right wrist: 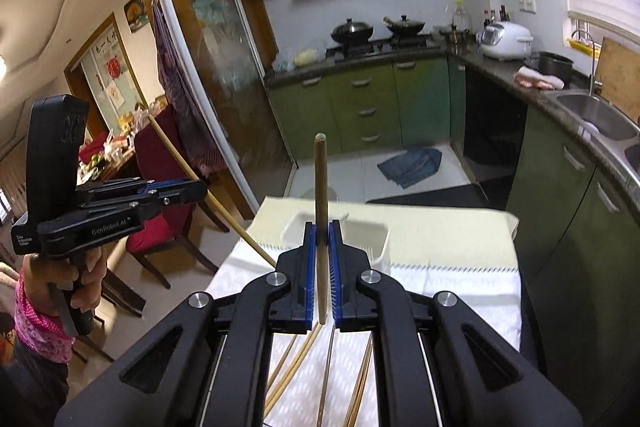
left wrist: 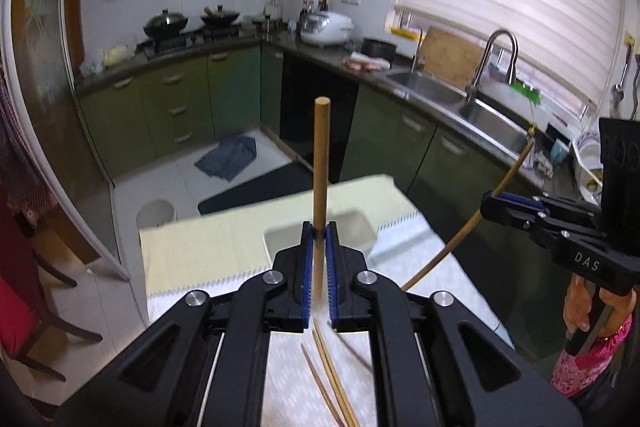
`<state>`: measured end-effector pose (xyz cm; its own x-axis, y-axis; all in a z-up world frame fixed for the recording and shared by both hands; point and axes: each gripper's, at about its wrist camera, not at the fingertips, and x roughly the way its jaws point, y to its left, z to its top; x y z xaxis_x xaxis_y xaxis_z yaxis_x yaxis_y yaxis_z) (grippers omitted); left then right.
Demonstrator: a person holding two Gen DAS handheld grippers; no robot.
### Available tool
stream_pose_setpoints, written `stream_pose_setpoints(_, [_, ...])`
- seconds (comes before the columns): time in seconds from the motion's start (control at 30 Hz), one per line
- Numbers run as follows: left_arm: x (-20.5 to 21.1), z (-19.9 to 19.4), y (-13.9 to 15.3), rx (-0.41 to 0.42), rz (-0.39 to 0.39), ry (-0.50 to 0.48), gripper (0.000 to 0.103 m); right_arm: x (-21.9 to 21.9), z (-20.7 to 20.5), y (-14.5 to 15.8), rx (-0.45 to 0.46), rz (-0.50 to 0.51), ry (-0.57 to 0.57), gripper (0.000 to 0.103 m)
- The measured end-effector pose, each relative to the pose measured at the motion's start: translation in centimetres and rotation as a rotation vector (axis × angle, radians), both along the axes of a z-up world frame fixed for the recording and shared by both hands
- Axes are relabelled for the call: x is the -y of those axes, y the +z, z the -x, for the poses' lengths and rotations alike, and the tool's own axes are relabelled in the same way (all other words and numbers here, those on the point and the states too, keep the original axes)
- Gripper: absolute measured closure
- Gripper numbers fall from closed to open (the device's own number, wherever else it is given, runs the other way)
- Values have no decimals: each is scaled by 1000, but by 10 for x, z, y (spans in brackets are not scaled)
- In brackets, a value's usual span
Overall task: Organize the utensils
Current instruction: 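Lift both held chopsticks up toward the white holder, then drop the chopstick into the holder with the left tool while the right tool drops its chopstick in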
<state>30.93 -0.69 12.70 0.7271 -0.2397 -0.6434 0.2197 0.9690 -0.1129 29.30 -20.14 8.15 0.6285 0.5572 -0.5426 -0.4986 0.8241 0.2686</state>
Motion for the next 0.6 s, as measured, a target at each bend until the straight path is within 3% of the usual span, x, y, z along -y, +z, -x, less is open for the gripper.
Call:
stream_pose_setpoints(0.17, [1,-13,30,57,10,13,97,11,-12,29,37,-22,-26,96])
stream_pose_setpoints(0.3, [-1,-30,35,80,12,41,97,16,-33,44,52,-43,-61,96])
stream_pose_setpoints(0.47, [-4,-55,21,78,16,64,97,11,-67,47,60,-65,-91,96])
stream_pose_setpoints(0.6, [-6,-73,-6,35,14,78,97,1,-94,30,48,-50,-118,96])
